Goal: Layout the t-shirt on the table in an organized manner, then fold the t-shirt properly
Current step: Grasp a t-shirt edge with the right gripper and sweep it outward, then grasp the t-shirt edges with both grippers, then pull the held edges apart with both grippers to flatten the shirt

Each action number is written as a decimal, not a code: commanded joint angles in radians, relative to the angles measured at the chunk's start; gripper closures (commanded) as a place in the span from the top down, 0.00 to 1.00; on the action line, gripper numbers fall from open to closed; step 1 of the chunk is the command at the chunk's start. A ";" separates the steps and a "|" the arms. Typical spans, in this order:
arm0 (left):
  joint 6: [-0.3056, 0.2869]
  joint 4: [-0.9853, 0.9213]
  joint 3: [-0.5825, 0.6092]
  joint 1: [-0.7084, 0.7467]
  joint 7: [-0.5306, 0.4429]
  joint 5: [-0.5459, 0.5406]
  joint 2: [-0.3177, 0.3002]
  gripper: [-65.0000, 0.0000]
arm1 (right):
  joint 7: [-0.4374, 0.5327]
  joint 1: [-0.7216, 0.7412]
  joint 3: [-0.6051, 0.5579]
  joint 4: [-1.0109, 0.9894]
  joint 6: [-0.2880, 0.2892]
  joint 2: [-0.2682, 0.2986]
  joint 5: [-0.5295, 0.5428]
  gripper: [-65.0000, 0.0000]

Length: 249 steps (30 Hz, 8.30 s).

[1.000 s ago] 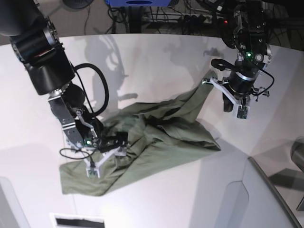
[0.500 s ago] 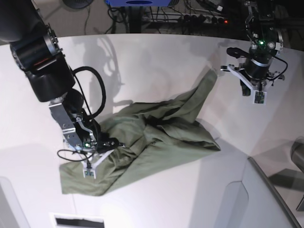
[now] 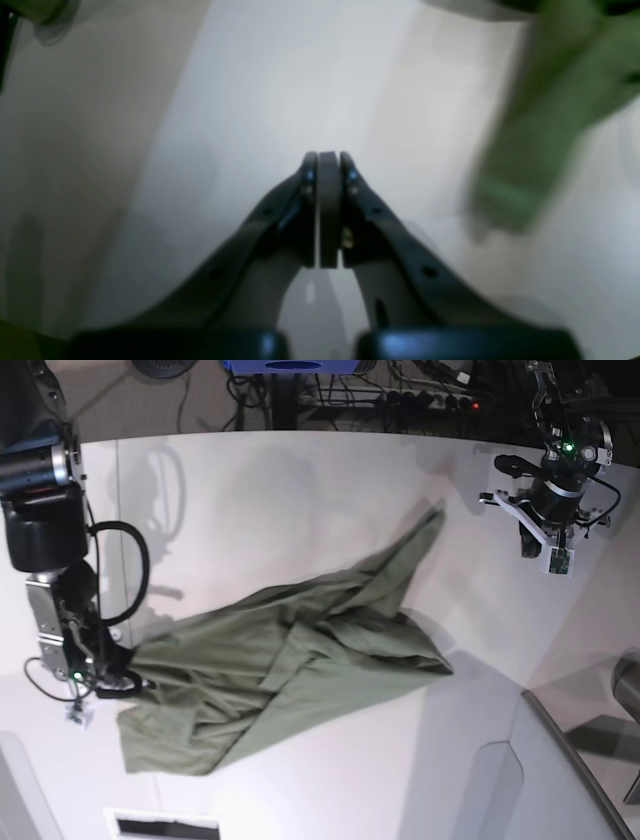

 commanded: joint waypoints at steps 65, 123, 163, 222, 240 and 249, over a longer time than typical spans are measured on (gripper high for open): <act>0.000 -0.026 -0.004 -0.011 -0.023 -0.131 -0.013 0.00 | -0.208 -0.182 0.015 0.395 0.076 -0.200 0.003 0.00; -0.043 -0.022 0.007 -0.033 -0.021 -0.126 -0.059 0.00 | -0.180 -0.201 -0.316 0.633 0.243 -0.122 -0.019 0.70; 0.026 -0.510 0.415 -0.459 -0.143 -0.128 -0.041 0.00 | -0.170 -0.366 -0.145 0.513 0.268 -0.237 -0.312 0.00; 0.048 -0.593 0.521 -0.565 -0.156 -0.126 -0.079 0.00 | -0.289 -0.276 0.072 0.444 0.272 -0.050 -0.313 0.00; 0.158 -1.450 0.754 -0.993 -0.538 -0.129 0.079 0.00 | 0.274 -0.010 0.072 -0.294 0.274 -0.050 -0.313 0.00; 0.247 -1.467 0.747 -1.085 -0.611 -0.137 0.085 0.00 | 0.651 0.152 0.070 -0.530 0.278 -0.050 -0.315 0.01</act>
